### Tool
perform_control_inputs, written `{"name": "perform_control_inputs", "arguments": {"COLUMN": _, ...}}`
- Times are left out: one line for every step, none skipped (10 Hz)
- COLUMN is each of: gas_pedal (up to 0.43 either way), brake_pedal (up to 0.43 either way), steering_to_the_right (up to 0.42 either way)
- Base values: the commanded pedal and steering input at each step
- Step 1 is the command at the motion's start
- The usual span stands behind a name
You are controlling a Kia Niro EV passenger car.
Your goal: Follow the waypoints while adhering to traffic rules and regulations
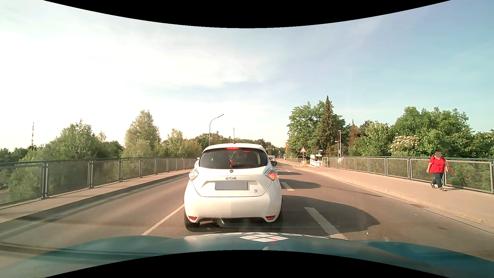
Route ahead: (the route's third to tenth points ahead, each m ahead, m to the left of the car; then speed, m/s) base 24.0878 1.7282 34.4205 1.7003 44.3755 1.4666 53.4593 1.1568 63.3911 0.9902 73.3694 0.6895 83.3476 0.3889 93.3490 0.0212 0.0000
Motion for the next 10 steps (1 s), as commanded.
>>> {"name": "perform_control_inputs", "arguments": {"gas_pedal": 0.0, "brake_pedal": 0.299, "steering_to_the_right": -0.001}}
{"name": "perform_control_inputs", "arguments": {"gas_pedal": 0.0, "brake_pedal": 0.299, "steering_to_the_right": -0.001}}
{"name": "perform_control_inputs", "arguments": {"gas_pedal": 0.0, "brake_pedal": 0.293, "steering_to_the_right": -0.001}}
{"name": "perform_control_inputs", "arguments": {"gas_pedal": 0.0, "brake_pedal": 0.293, "steering_to_the_right": -0.001}}
{"name": "perform_control_inputs", "arguments": {"gas_pedal": 0.0, "brake_pedal": 0.305, "steering_to_the_right": -0.001}}
{"name": "perform_control_inputs", "arguments": {"gas_pedal": 0.0, "brake_pedal": 0.299, "steering_to_the_right": -0.001}}
{"name": "perform_control_inputs", "arguments": {"gas_pedal": 0.0, "brake_pedal": 0.293, "steering_to_the_right": -0.001}}
{"name": "perform_control_inputs", "arguments": {"gas_pedal": 0.0, "brake_pedal": 0.299, "steering_to_the_right": -0.001}}
{"name": "perform_control_inputs", "arguments": {"gas_pedal": 0.0, "brake_pedal": 0.299, "steering_to_the_right": -0.001}}
{"name": "perform_control_inputs", "arguments": {"gas_pedal": 0.0, "brake_pedal": 0.299, "steering_to_the_right": -0.001}}
